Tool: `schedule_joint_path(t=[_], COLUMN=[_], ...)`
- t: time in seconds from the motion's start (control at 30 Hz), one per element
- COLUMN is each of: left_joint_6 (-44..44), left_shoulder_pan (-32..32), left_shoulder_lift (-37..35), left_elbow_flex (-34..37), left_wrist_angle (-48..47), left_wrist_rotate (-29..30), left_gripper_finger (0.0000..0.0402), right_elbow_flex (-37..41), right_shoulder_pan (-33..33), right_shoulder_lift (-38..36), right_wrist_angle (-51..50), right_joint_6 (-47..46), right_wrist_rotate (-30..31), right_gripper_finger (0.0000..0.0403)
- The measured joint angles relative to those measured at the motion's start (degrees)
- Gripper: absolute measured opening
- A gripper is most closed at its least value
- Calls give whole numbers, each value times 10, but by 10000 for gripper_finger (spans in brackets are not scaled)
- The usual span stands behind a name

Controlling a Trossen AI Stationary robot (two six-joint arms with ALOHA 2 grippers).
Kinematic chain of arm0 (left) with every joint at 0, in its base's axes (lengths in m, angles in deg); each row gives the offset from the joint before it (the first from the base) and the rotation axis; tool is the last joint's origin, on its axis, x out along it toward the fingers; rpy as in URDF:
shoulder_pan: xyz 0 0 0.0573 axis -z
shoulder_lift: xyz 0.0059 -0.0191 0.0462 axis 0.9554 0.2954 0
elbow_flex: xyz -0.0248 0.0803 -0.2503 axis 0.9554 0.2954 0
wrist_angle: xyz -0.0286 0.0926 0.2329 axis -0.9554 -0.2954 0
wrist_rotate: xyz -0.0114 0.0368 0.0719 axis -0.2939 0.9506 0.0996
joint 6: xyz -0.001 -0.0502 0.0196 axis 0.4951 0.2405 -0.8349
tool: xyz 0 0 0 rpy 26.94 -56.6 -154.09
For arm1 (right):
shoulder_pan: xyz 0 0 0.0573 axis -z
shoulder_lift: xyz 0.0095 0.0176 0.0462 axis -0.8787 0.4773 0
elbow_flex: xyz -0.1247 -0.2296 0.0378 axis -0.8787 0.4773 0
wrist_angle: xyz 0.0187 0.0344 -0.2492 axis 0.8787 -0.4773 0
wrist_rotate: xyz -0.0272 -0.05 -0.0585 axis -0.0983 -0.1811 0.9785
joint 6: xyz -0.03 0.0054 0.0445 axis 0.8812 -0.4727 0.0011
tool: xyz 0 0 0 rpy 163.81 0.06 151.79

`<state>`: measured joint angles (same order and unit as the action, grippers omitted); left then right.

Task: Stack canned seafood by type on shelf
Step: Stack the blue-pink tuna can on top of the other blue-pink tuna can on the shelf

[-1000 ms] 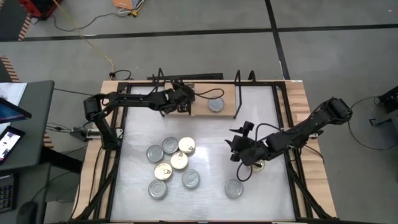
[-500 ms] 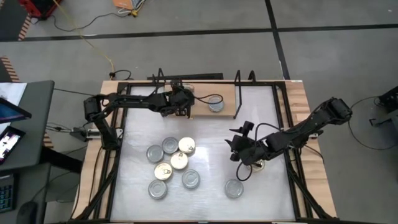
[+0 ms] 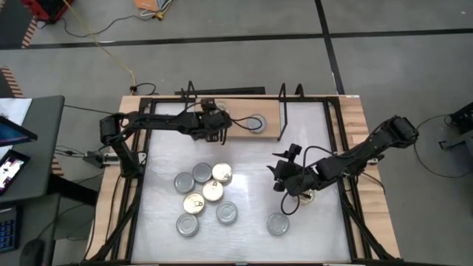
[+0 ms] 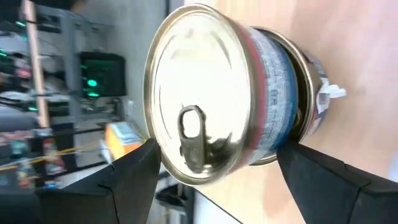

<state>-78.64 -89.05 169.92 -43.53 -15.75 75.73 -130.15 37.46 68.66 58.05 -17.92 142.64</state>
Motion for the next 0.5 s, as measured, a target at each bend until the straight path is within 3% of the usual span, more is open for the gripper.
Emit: schedule_joint_path(t=[0.37,0.5], left_joint_6=[17,71], left_shoulder_pan=[34,67], left_shoulder_lift=[-32,-59], left_elbow_flex=[-46,-50], left_wrist_angle=[-57,-64], left_wrist_rotate=[-25,-99], left_gripper_finger=[313,313], right_elbow_flex=[0,0], right_shoulder_pan=[0,0], right_shoulder_lift=[0,0], right_wrist_angle=[3,-4], right_joint_6=[0,-10], right_wrist_rotate=[-2,-3], right_gripper_finger=[265,265])
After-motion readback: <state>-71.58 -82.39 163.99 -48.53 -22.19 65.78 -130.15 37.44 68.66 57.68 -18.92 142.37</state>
